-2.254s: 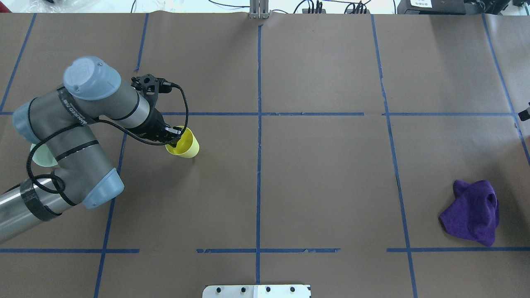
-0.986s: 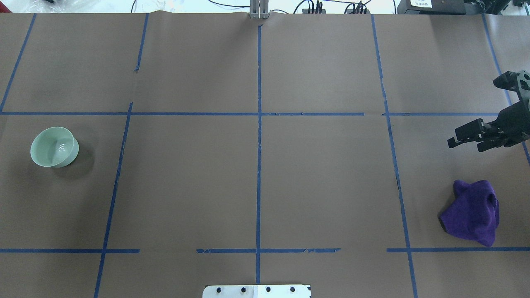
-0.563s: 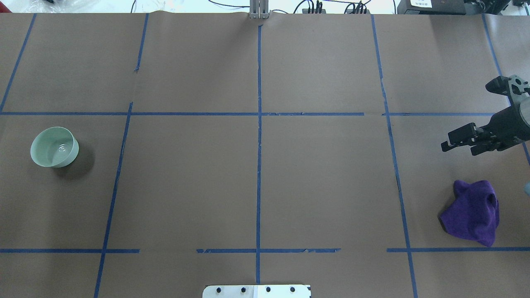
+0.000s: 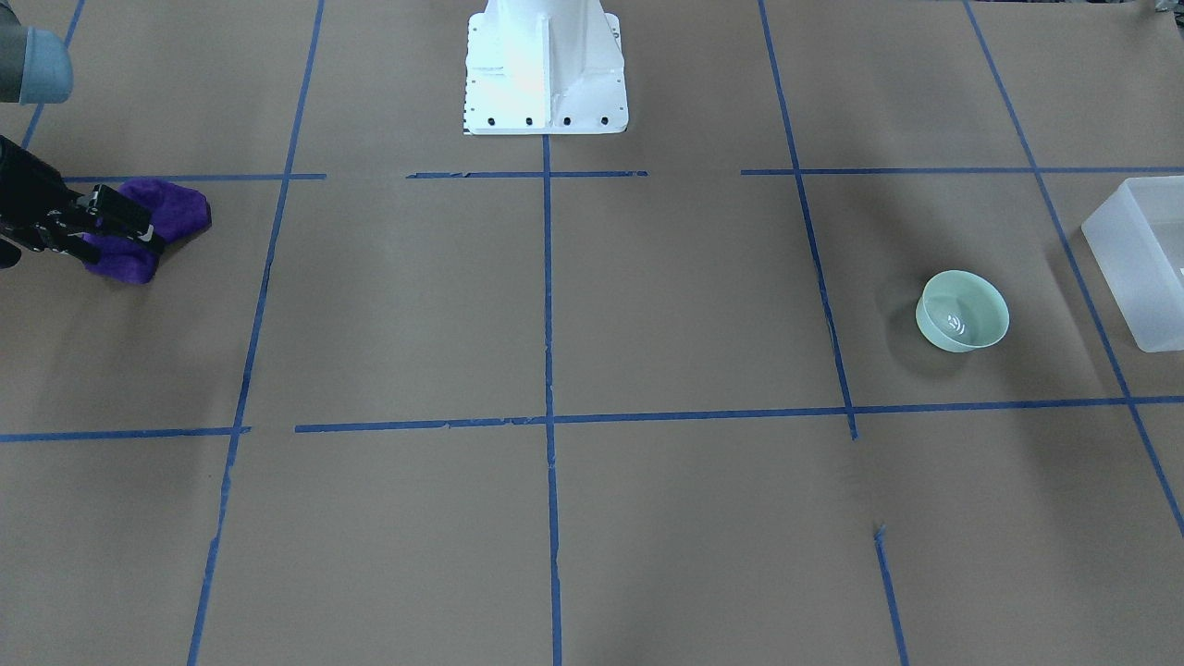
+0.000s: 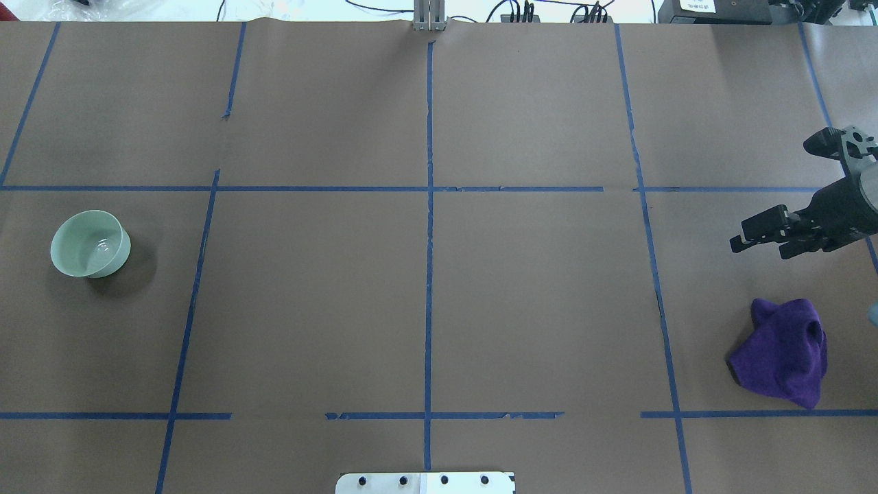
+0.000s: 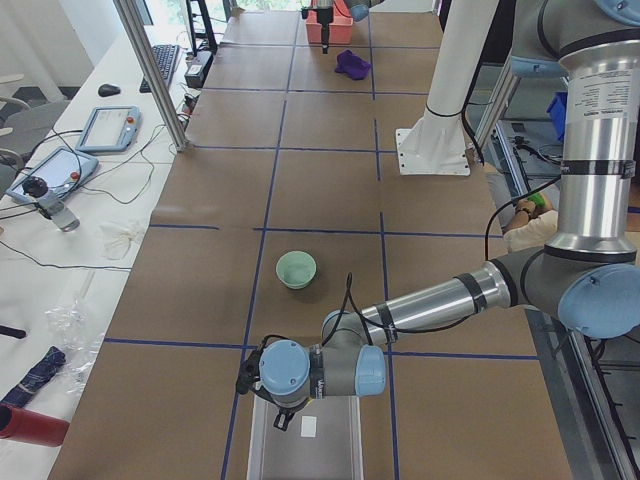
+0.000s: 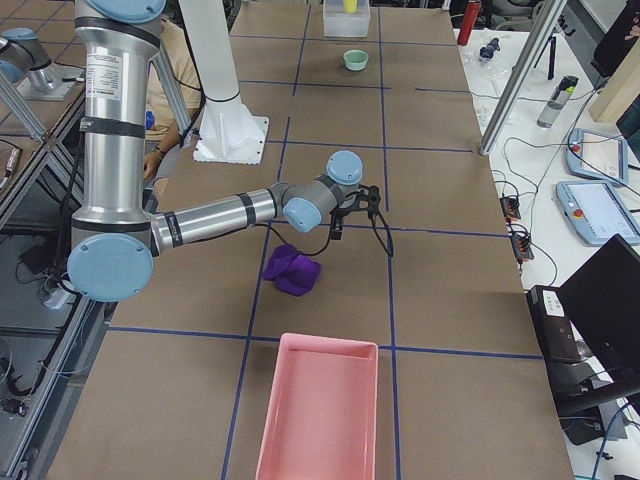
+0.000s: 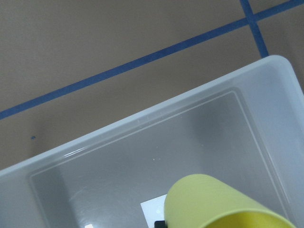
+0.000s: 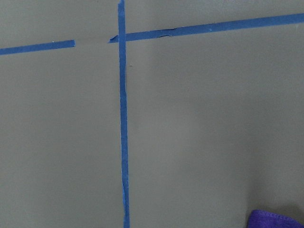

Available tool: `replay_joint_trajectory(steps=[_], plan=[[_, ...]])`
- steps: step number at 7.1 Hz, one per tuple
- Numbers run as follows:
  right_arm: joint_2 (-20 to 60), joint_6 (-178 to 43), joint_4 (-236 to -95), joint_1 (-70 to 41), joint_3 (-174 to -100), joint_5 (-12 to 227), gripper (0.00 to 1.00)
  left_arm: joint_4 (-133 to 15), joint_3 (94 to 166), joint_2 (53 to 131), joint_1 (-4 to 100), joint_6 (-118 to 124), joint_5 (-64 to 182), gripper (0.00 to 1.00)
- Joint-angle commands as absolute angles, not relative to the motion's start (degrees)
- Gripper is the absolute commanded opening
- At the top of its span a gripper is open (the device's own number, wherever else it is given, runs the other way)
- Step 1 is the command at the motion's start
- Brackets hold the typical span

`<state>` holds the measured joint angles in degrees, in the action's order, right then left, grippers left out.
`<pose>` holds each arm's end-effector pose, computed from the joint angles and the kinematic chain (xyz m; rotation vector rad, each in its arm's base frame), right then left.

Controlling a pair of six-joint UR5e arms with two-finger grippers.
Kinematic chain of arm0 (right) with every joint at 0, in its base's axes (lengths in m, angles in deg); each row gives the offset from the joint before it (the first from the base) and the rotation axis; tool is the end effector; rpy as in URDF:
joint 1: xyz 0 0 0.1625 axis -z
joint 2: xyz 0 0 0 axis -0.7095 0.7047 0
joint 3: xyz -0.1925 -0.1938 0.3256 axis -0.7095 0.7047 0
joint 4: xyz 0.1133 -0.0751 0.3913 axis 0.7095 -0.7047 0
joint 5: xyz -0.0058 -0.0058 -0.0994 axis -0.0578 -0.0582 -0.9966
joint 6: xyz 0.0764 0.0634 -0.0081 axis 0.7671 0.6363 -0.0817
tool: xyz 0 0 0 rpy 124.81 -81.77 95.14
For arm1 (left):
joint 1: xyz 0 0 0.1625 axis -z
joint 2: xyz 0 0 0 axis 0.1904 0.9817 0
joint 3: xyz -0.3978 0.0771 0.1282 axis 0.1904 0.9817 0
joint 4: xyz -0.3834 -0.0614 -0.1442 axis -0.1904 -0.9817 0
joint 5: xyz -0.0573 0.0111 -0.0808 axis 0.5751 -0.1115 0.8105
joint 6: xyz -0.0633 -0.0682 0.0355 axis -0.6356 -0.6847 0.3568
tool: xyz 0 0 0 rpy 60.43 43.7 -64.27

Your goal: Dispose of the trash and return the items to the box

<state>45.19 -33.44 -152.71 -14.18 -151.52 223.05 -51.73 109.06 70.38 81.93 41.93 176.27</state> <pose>-0.1857 -0.4287 0.4899 -0.0424 -1.0289 0.0240 -0.0809 -0.4406 0.8057 0.1517 0.8426 0.3245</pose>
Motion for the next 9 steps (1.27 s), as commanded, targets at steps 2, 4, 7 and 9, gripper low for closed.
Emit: replay_joint_trajectory(steps=[2, 4, 7, 9], plan=[[50.9, -33.2, -152.6, -14.3, -155.2, 222.8, 1.00, -54.7, 104.6, 70.4, 78.7, 41.9, 180.5, 0.00], [54.9, -33.1, -152.7, -13.9, -155.8, 220.9, 1.00, -54.7, 104.0, 70.3, 78.0, 41.9, 182.9, 0.20], [55.9, -31.7, -152.7, -8.3, -154.2, 214.8, 1.00, -54.7, 109.5, 69.8, 77.5, 41.8, 183.9, 0.88], [55.7, -29.5, -152.6, -4.5, -153.7, 212.3, 1.00, -54.5, 118.5, 67.3, 77.9, 39.8, 183.2, 0.99]])
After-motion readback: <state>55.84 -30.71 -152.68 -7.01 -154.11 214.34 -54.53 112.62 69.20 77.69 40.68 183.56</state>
